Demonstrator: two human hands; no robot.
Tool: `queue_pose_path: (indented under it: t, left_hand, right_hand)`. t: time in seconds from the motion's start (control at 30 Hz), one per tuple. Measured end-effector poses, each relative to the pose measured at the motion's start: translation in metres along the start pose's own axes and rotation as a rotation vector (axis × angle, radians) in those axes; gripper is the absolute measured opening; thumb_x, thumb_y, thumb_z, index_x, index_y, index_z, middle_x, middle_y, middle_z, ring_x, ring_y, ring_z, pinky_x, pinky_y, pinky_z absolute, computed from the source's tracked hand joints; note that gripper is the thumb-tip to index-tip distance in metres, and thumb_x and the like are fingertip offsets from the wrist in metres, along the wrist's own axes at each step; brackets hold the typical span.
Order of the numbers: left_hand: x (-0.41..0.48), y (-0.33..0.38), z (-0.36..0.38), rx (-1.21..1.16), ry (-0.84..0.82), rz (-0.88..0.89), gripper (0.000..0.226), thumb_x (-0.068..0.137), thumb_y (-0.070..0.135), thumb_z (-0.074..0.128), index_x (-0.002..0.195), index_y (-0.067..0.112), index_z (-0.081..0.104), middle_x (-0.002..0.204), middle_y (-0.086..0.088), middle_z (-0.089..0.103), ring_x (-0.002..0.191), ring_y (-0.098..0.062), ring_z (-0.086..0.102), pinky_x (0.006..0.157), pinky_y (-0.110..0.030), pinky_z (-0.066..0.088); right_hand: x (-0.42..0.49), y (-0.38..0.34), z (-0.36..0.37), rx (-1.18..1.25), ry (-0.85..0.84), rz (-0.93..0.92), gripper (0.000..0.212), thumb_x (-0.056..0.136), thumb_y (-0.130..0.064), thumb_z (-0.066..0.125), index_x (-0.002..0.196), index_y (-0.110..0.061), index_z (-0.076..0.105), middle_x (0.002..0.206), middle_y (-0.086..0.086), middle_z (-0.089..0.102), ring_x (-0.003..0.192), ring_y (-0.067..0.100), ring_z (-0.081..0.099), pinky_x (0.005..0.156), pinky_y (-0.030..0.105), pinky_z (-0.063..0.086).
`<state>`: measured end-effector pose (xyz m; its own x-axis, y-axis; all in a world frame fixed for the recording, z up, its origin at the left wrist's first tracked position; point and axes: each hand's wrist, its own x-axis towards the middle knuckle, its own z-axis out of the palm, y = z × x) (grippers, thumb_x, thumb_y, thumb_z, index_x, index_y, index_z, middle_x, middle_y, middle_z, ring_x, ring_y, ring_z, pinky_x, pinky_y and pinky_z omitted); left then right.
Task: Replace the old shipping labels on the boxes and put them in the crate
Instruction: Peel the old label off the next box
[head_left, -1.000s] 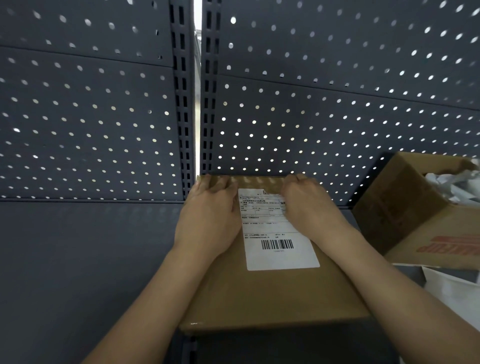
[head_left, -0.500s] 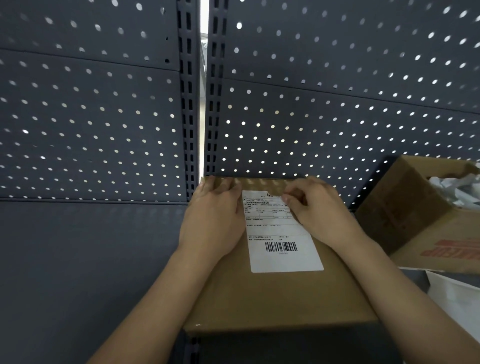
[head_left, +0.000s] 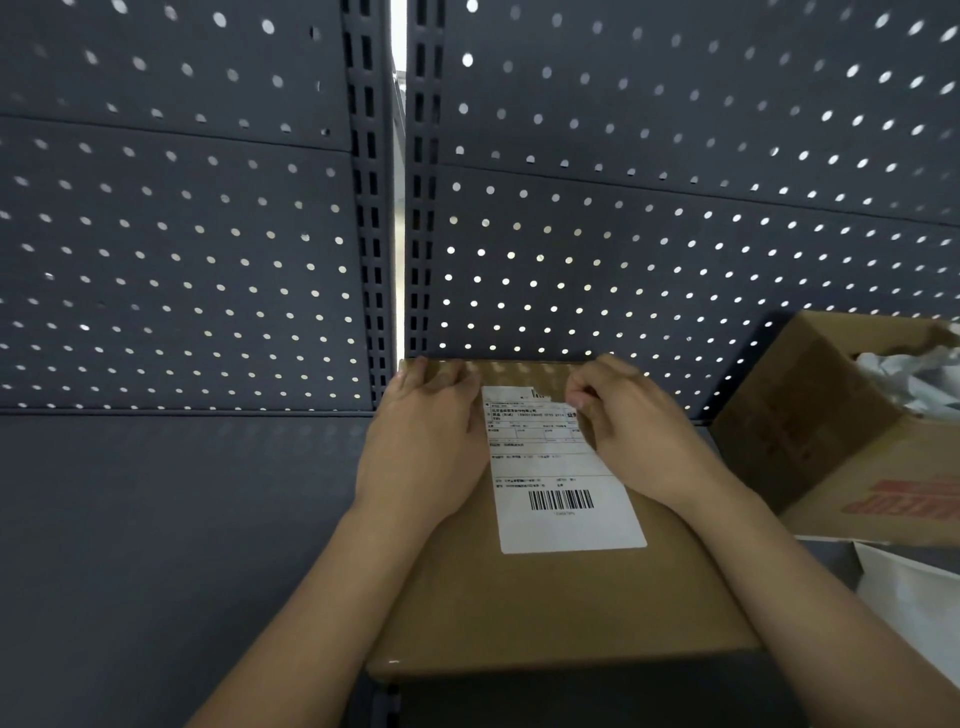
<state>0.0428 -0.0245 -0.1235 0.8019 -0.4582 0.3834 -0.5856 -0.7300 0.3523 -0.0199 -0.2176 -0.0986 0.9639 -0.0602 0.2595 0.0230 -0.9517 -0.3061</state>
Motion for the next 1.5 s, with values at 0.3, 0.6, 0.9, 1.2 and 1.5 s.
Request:
queue_pose_path:
  t: [0.3, 0.6, 0.9, 1.2, 1.5]
  left_hand:
    - [-0.001, 0.004, -0.007, -0.035, 0.004, -0.017, 0.072, 0.081, 0.037, 0.007, 0.118, 0.011, 0.063, 0.118, 0.003, 0.062, 0.116, -0.024, 0.045, 0.101, -0.038, 0.041]
    - [-0.003, 0.005, -0.009, -0.055, 0.021, -0.03, 0.055, 0.087, 0.031, 0.021, 0.112, 0.011, 0.066, 0.113, 0.0, 0.064, 0.108, -0.025, 0.047, 0.097, -0.037, 0.039]
    - [-0.005, 0.009, -0.014, -0.132, -0.007, -0.062, 0.036, 0.094, 0.018, 0.037, 0.116, 0.01, 0.064, 0.116, -0.002, 0.062, 0.112, -0.024, 0.046, 0.095, -0.032, 0.037]
    - [-0.004, 0.009, -0.016, -0.132, -0.063, -0.072, 0.039, 0.098, 0.019, 0.04, 0.135, 0.023, 0.053, 0.132, 0.007, 0.054, 0.127, -0.018, 0.039, 0.104, -0.031, 0.033]
    - [-0.005, 0.004, -0.023, -0.145, -0.151, 0.013, 0.037, 0.098, 0.023, 0.039, 0.133, 0.027, 0.053, 0.126, 0.011, 0.053, 0.126, -0.016, 0.035, 0.104, -0.037, 0.038]
  right_hand:
    - [-0.001, 0.001, -0.004, 0.251, 0.032, 0.067, 0.026, 0.096, -0.03, 0.057, 0.122, -0.028, 0.054, 0.088, -0.008, 0.058, 0.081, 0.01, 0.053, 0.07, 0.016, 0.038]
    - [-0.002, 0.002, -0.001, 0.173, 0.074, 0.027, 0.015, 0.094, -0.011, 0.061, 0.095, -0.016, 0.075, 0.091, -0.011, 0.059, 0.087, 0.002, 0.054, 0.077, 0.004, 0.037]
    - [-0.016, -0.002, -0.006, 0.154, 0.101, 0.014, 0.011, 0.097, -0.013, 0.056, 0.098, -0.014, 0.067, 0.091, -0.007, 0.064, 0.089, 0.008, 0.056, 0.077, 0.023, 0.045]
    - [-0.03, -0.009, -0.018, 0.438, 0.201, 0.08, 0.016, 0.101, -0.012, 0.048, 0.091, -0.019, 0.059, 0.08, -0.001, 0.066, 0.072, 0.01, 0.06, 0.067, 0.029, 0.05]
    - [-0.026, 0.004, -0.013, 0.429, -0.036, 0.052, 0.061, 0.098, -0.019, 0.055, 0.152, -0.029, 0.029, 0.095, -0.002, 0.054, 0.086, 0.008, 0.052, 0.079, 0.015, 0.04]
